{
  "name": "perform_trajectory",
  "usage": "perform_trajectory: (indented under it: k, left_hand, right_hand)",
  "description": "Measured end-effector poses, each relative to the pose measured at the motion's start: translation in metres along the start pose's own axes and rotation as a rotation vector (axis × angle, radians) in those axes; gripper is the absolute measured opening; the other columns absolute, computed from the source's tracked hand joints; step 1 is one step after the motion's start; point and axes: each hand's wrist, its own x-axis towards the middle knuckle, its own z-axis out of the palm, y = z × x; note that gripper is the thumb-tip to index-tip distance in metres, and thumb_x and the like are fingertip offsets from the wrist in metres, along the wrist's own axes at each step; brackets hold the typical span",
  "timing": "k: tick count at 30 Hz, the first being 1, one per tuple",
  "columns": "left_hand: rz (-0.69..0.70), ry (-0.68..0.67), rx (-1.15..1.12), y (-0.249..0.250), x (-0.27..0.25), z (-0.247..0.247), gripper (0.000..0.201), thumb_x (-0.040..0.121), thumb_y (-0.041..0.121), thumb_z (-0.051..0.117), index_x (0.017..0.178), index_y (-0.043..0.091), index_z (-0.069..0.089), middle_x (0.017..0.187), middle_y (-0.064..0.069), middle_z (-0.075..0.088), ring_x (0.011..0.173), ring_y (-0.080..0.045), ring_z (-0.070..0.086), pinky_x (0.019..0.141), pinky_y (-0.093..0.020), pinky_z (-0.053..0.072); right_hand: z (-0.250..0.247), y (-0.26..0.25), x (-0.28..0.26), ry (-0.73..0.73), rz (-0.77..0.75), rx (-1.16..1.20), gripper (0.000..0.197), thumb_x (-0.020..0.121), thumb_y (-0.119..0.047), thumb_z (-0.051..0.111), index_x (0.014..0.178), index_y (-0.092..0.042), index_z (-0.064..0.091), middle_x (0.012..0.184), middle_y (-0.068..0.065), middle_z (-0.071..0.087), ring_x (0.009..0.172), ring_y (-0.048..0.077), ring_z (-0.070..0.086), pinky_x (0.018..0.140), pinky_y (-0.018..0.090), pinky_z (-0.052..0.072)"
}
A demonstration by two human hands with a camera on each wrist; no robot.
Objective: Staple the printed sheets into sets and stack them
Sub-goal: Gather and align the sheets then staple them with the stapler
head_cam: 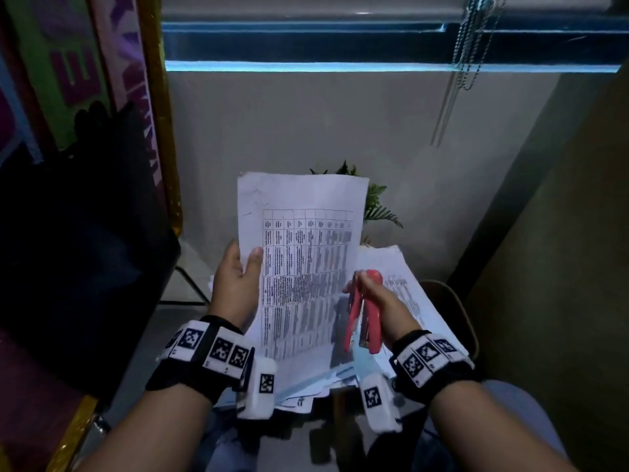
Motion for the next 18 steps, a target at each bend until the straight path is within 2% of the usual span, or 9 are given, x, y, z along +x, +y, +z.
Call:
perform_trajectory:
  k: [2, 5, 6, 7, 8, 9, 11, 15, 18]
  left_hand:
    - [-0.026, -0.031, 0.024, -0.009, 0.006, 0.002, 0.019, 0.099, 0.020, 0.046, 0.116, 0.024, 0.054, 0.103, 0.015, 0.065, 0.095, 0.004, 0.061, 0.089, -0.022, 0.048]
    - [-0.094, -0.098, 0.071, -0.032, 0.016, 0.002, 0.018, 0.097, 0.031, 0.047, 0.112, 0.037, 0.055, 0.119, 0.005, 0.064, 0.112, -0.013, 0.059, 0.100, -0.040, 0.045]
    - [-0.131, -0.120, 0.115, -0.039, 0.020, 0.003, 0.021, 0.097, 0.034, 0.046, 0.116, 0.037, 0.053, 0.125, 0.002, 0.061, 0.116, -0.016, 0.056, 0.101, -0.042, 0.043]
    - [-0.175, -0.143, 0.174, -0.046, 0.025, 0.003, 0.027, 0.097, 0.036, 0.045, 0.123, 0.030, 0.051, 0.128, -0.002, 0.058, 0.117, -0.018, 0.055, 0.101, -0.042, 0.043]
    - [-0.225, -0.173, 0.229, -0.052, 0.029, 0.005, 0.031, 0.098, 0.035, 0.045, 0.125, 0.021, 0.049, 0.125, -0.006, 0.057, 0.110, -0.020, 0.057, 0.097, -0.041, 0.045]
    - [-0.278, -0.211, 0.270, -0.060, 0.033, 0.007, 0.030, 0.098, 0.033, 0.045, 0.123, 0.016, 0.049, 0.118, -0.009, 0.058, 0.098, -0.021, 0.058, 0.087, -0.039, 0.047]
    - [-0.372, -0.280, 0.355, -0.077, 0.040, 0.009, 0.021, 0.097, 0.028, 0.048, 0.112, 0.014, 0.052, 0.102, -0.008, 0.060, 0.084, -0.023, 0.059, 0.067, -0.032, 0.044]
    - [-0.520, -0.348, 0.658, -0.128, 0.052, 0.001, 0.011, 0.094, 0.024, 0.055, 0.098, 0.014, 0.053, 0.098, -0.009, 0.056, 0.082, -0.025, 0.054, 0.071, -0.029, 0.040]
    - [-0.612, -0.363, 0.897, -0.161, 0.058, -0.007, 0.017, 0.093, 0.029, 0.054, 0.098, 0.012, 0.052, 0.102, -0.012, 0.057, 0.082, -0.026, 0.053, 0.071, -0.030, 0.040]
  right_hand:
    - [-0.003, 0.007, 0.007, -0.006, 0.032, -0.031, 0.049, 0.071, -0.061, 0.062, 0.081, -0.014, 0.067, 0.076, 0.009, 0.065, 0.066, 0.025, 0.061, 0.062, 0.027, 0.051]
    - [-0.016, 0.007, 0.020, 0.029, 0.052, 0.068, 0.050, 0.065, -0.058, 0.068, 0.082, -0.010, 0.065, 0.072, 0.012, 0.063, 0.059, 0.025, 0.060, 0.056, 0.027, 0.050]
    - [-0.023, 0.006, 0.025, 0.044, 0.068, 0.089, 0.050, 0.064, -0.055, 0.070, 0.083, -0.009, 0.064, 0.070, 0.012, 0.062, 0.057, 0.025, 0.059, 0.054, 0.027, 0.050]
    - [-0.031, 0.006, 0.033, 0.080, 0.083, 0.085, 0.050, 0.061, -0.054, 0.072, 0.080, -0.009, 0.065, 0.069, 0.013, 0.062, 0.056, 0.026, 0.060, 0.055, 0.028, 0.051]
    - [-0.038, 0.005, 0.040, 0.128, 0.100, 0.059, 0.049, 0.057, -0.055, 0.076, 0.075, -0.010, 0.067, 0.068, 0.014, 0.062, 0.056, 0.026, 0.060, 0.060, 0.031, 0.052]
    - [-0.047, 0.006, 0.051, 0.200, 0.113, 0.000, 0.048, 0.055, -0.055, 0.079, 0.069, -0.011, 0.070, 0.067, 0.015, 0.064, 0.057, 0.027, 0.061, 0.067, 0.035, 0.052]
    - [-0.066, 0.006, 0.067, 0.346, 0.130, -0.111, 0.044, 0.063, -0.052, 0.078, 0.063, -0.009, 0.070, 0.067, 0.015, 0.067, 0.058, 0.026, 0.062, 0.072, 0.035, 0.051]
    - [-0.105, 0.007, 0.097, 0.525, 0.164, -0.370, 0.043, 0.073, -0.049, 0.073, 0.077, -0.006, 0.068, 0.069, 0.011, 0.065, 0.058, 0.022, 0.060, 0.055, 0.025, 0.044]
    - [-0.128, 0.015, 0.115, 0.568, 0.152, -0.410, 0.036, 0.075, -0.039, 0.075, 0.082, -0.004, 0.070, 0.068, 0.009, 0.066, 0.058, 0.020, 0.061, 0.054, 0.023, 0.044]
